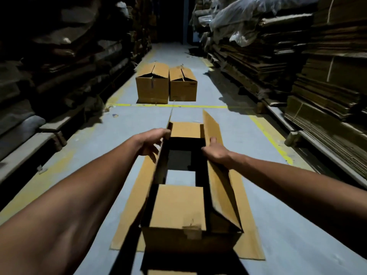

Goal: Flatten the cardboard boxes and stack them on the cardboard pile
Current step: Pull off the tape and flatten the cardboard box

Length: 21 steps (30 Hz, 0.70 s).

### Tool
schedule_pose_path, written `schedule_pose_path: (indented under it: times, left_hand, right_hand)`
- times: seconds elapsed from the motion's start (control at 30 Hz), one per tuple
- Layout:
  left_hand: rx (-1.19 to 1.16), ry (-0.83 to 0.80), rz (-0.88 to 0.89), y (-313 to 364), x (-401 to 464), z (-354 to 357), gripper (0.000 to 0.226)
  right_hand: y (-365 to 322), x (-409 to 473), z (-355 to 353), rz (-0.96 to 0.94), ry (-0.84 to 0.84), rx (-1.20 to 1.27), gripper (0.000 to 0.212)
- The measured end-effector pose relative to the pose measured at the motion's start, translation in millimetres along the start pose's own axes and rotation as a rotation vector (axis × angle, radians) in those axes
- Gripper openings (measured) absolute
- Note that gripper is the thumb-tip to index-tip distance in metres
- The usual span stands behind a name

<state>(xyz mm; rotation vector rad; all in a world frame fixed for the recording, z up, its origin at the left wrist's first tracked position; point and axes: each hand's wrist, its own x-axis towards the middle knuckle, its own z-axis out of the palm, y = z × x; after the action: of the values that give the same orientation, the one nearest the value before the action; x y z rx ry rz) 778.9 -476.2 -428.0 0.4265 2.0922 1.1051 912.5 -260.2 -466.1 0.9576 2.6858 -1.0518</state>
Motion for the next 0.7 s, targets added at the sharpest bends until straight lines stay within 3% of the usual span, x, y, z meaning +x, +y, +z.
schedule_pose_path:
  times: [0.1,0.17,0.23,0.3,0.37,0.47,0.7]
  left_hand:
    - [-0.029,0.199,0.008,-2,4,-14,0.037]
    - [0.058,0.282,0.000,-3,9,-20,0.031]
    - [0.175,0.291,-0.011,-1,12,-26,0.025]
    - [0.270,0.275,-0.013,1,12,-30,0.021]
    - [0.332,0.271,-0.011,3,8,-30,0.018]
    - [0.348,0.228,0.003,4,10,-32,0.025]
    - [0.151,0.112,0.043,-13,-4,-46,0.013]
  right_hand:
    - [6,-1,-40,-0.084,0.023,0.187,0.040]
    - [10,-4,-62,-0.064,0.038,0.193,0.024]
    - [12,-13,-79,0.067,0.019,0.138,0.017]
    - [14,-21,-87,0.207,-0.101,0.083,0.014]
    - [13,-25,-88,0.253,-0.164,0.019,0.012]
    - [13,-23,-84,0.170,-0.031,-0.069,0.011]
    - [9,4,-102,0.032,0.298,-0.122,0.009]
